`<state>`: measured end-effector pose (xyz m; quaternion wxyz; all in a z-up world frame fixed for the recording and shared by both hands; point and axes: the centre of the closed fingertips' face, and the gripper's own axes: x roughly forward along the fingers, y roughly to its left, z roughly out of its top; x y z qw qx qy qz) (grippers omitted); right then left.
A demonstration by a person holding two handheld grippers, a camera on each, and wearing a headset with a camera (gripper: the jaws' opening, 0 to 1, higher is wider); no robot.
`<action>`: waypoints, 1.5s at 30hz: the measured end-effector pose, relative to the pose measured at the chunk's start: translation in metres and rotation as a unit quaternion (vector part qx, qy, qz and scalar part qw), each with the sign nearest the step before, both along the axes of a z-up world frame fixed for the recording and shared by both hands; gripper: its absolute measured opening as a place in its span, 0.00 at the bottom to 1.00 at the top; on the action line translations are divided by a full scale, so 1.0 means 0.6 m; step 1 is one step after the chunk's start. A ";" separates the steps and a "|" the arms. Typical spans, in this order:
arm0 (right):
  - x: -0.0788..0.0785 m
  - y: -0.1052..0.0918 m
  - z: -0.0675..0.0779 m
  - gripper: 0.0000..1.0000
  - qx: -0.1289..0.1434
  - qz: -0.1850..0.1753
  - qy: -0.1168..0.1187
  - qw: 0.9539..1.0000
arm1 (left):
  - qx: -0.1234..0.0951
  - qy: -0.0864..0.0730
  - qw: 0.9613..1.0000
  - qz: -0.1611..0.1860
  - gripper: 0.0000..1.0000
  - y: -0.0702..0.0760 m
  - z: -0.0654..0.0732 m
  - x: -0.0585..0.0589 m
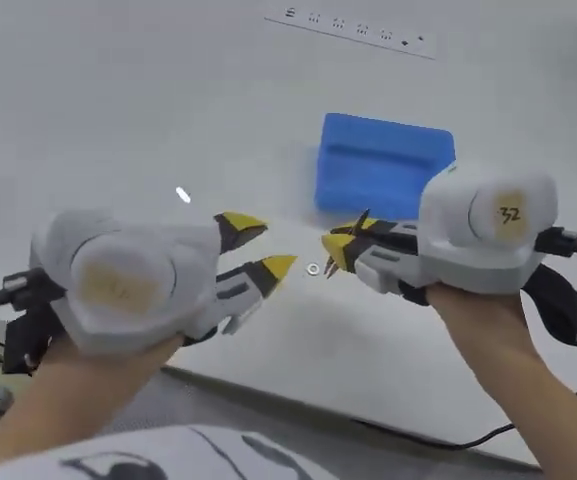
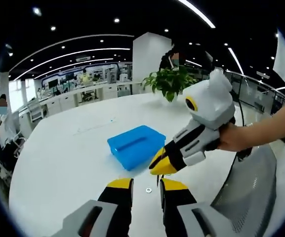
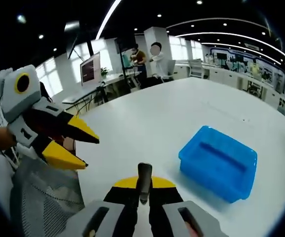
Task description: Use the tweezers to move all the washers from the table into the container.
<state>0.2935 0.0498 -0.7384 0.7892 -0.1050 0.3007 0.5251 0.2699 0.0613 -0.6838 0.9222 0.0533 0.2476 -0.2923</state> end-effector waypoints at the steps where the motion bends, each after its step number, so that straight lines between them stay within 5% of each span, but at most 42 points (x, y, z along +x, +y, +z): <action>1: -0.003 0.002 0.003 0.02 -0.003 0.005 -0.008 1.000 | -0.005 -0.004 1.000 -0.006 0.20 -0.006 0.004 0.007; 4: -0.012 0.009 0.014 0.02 -0.009 0.016 -0.027 0.999 | -0.018 -0.009 0.999 -0.033 0.17 -0.032 0.014 0.018; 7: -0.018 0.014 0.022 0.02 -0.009 0.021 -0.037 0.999 | -0.003 -0.010 0.998 -0.059 0.15 -0.052 0.008 0.021; 14: -0.019 0.010 0.019 0.02 -0.022 0.022 -0.053 0.998 | -0.005 -0.027 0.997 -0.073 0.00 -0.065 0.015 0.025; 19: -0.018 0.013 0.025 0.02 -0.015 0.024 -0.062 0.998 | 0.006 -0.037 0.996 -0.075 0.00 -0.061 0.018 0.026; 21: -0.016 0.013 0.026 0.03 -0.018 0.028 -0.067 0.997 | 0.036 -0.054 0.992 -0.107 0.00 -0.060 0.018 0.026; 22: -0.016 0.014 0.026 0.04 -0.019 0.030 -0.068 0.997 | 0.045 -0.059 0.987 -0.144 0.00 -0.068 0.017 0.019; 26: -0.020 0.010 0.030 0.05 -0.022 0.055 -0.080 0.995 | 0.052 -0.047 0.978 -0.196 0.00 -0.072 0.019 0.012; 30: -0.026 0.005 0.033 0.06 -0.029 0.081 -0.091 0.992 | 0.062 -0.041 0.959 -0.272 0.00 -0.073 0.026 0.005; 32: -0.027 0.005 0.035 0.06 -0.030 0.087 -0.095 0.991 | 0.066 -0.037 0.953 -0.292 0.00 -0.073 0.029 0.005; 33: -0.029 0.004 0.035 0.06 -0.033 0.094 -0.097 0.990 | 0.072 -0.032 0.947 -0.313 0.00 -0.075 0.028 0.001; 39: -0.028 0.004 0.030 0.05 -0.048 0.100 -0.116 0.987 | 0.088 -0.029 0.938 -0.333 0.00 -0.077 0.027 0.003; 42: -0.028 0.003 0.030 0.04 -0.044 0.093 -0.113 0.988 | 0.085 -0.025 0.940 -0.328 0.00 -0.076 0.027 0.003; 45: -0.022 0.003 0.027 0.04 -0.042 0.085 -0.107 0.990 | 0.065 -0.023 0.957 -0.282 0.00 -0.073 0.026 0.009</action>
